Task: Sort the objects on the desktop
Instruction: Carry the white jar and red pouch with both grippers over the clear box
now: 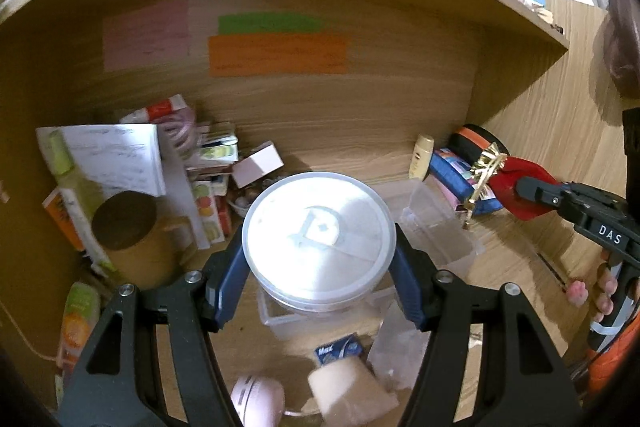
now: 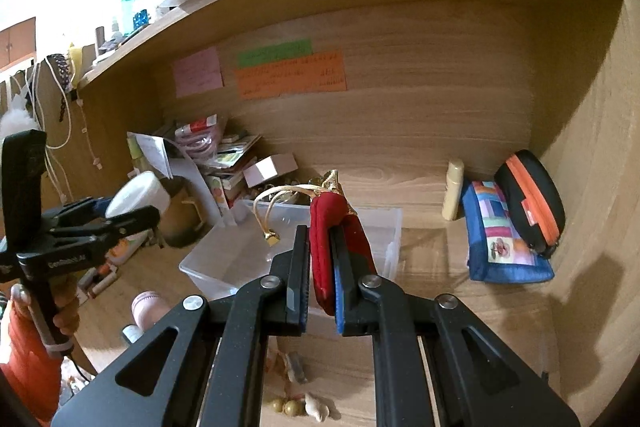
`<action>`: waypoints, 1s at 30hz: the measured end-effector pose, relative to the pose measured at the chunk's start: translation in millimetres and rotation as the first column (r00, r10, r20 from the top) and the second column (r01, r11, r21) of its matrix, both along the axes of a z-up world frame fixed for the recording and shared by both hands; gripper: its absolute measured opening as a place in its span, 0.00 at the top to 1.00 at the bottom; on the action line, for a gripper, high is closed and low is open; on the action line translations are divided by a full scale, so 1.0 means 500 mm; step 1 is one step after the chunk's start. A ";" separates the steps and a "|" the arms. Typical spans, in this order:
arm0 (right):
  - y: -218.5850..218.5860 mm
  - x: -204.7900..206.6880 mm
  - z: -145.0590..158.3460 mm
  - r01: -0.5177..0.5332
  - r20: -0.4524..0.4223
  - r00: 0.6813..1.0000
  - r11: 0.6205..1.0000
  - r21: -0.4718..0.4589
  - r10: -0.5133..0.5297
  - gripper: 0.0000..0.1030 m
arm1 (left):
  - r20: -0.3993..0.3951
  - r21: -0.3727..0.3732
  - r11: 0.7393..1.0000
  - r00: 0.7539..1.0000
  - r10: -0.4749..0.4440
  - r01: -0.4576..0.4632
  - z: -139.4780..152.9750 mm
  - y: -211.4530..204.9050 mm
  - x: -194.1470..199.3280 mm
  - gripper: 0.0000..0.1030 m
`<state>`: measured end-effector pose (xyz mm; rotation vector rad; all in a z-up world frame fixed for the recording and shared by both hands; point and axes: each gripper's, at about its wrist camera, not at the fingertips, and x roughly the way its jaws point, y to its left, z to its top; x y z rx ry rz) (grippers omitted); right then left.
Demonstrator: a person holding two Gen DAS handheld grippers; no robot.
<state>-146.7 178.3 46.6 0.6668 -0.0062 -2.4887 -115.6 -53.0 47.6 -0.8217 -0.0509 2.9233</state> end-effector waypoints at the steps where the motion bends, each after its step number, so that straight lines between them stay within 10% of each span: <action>1: -0.004 -0.007 0.000 -0.002 0.002 1.000 1.000 0.002 0.002 0.92 | 0.006 0.000 1.000 1.000 -0.006 0.006 -0.002 0.003 -0.010 0.37; 30: -0.092 -0.218 -0.164 -0.079 0.232 0.971 0.995 0.063 0.062 0.92 | 0.268 -0.056 0.996 0.962 -0.046 0.063 -0.152 0.025 -0.230 0.37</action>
